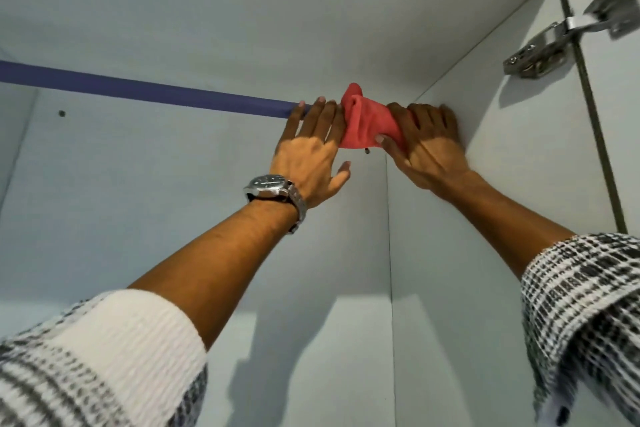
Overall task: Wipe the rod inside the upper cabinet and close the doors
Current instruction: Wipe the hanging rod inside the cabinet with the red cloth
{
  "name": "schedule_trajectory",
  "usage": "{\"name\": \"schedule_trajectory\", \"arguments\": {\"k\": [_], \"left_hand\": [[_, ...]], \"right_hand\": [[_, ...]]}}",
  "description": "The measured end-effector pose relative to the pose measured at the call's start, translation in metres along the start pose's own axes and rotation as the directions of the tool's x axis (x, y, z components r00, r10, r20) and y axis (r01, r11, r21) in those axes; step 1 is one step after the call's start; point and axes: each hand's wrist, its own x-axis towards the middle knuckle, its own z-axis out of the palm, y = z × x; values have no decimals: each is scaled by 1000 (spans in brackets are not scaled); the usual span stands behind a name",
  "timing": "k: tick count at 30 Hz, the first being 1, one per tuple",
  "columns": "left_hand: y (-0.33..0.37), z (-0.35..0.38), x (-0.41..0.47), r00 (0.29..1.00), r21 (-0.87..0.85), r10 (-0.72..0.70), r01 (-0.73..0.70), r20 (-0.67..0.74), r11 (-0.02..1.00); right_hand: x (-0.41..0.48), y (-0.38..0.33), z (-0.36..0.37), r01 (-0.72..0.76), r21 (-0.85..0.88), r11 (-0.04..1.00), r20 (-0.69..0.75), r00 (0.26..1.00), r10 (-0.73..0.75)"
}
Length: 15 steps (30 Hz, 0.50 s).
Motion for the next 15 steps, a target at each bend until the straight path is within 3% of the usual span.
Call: {"name": "schedule_trajectory", "arguments": {"k": [6,10,15], "left_hand": [[-101,-17,-41,999,99,20,-16,-42,995],[-195,-33,-87,997,219,-74,78,-25,972],[-291,-67,-127,945,434,-300,216,133,874]], "right_hand": [[22,-73,-7,112,62,992,-78,991,-107],[53,-185,-23,113,161,980,-156,984,-88],[86,-334,-52,118,289,950,-156,985,-75]]}}
